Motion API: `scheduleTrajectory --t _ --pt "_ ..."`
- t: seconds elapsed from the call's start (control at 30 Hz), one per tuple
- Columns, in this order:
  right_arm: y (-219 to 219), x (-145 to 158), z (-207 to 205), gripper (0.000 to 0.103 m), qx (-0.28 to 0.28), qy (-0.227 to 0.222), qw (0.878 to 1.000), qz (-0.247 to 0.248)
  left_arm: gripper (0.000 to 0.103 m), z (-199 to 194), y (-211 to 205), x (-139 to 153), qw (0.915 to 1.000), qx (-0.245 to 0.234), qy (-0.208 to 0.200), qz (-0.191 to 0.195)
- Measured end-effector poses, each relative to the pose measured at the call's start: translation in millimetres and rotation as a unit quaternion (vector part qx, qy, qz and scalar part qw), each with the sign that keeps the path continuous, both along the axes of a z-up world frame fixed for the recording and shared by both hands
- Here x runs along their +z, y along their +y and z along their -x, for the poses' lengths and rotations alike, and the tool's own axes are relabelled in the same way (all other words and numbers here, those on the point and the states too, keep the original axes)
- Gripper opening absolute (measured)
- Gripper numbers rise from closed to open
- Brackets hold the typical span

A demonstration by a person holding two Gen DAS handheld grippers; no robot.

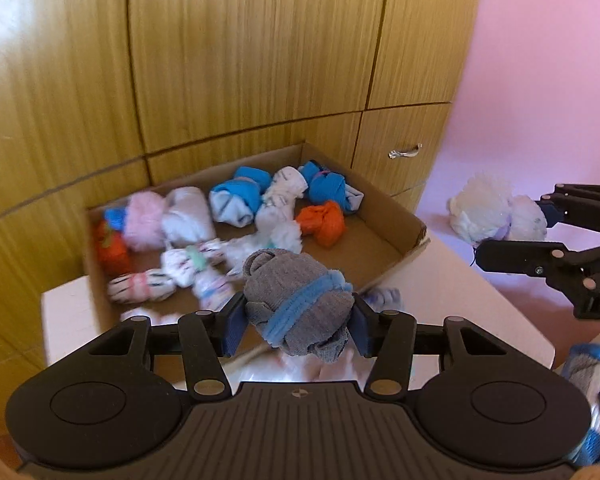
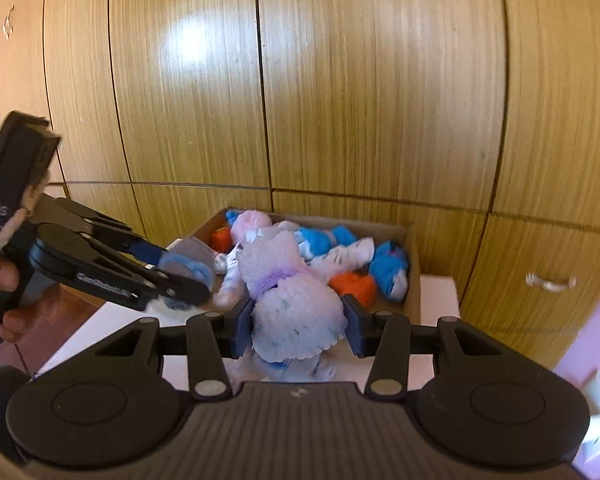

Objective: Organize objects
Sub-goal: 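Carry both socks into the box, lower them beside the others and open both tools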

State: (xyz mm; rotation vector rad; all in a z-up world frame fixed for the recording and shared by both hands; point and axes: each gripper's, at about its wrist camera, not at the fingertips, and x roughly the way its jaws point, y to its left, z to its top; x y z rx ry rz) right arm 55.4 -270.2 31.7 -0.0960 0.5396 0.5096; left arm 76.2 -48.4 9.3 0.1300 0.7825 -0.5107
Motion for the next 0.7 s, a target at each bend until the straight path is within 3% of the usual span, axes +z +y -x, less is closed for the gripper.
scheduleTrajectory --t 0.33,0.53,0.7 --pt "13.8 -22.9 -73.9 0.043 0.033 0.061 0.997 0.024 0.058 -65.8 -10.9 -46.0 0.9932 0.022 0.111 0.029" --pt "17.1 -38.8 -107.6 0.043 0.052 0.106 0.992 0.034 0.058 -81.3 -4.2 -59.5 0.9907 0.046 0.128 -0.003" --pt "32.3 -51.9 -128.1 0.043 0.083 0.133 0.986 0.058 0.058 -79.8 -0.7 -60.4 0.9918 0.045 0.117 -0.027"
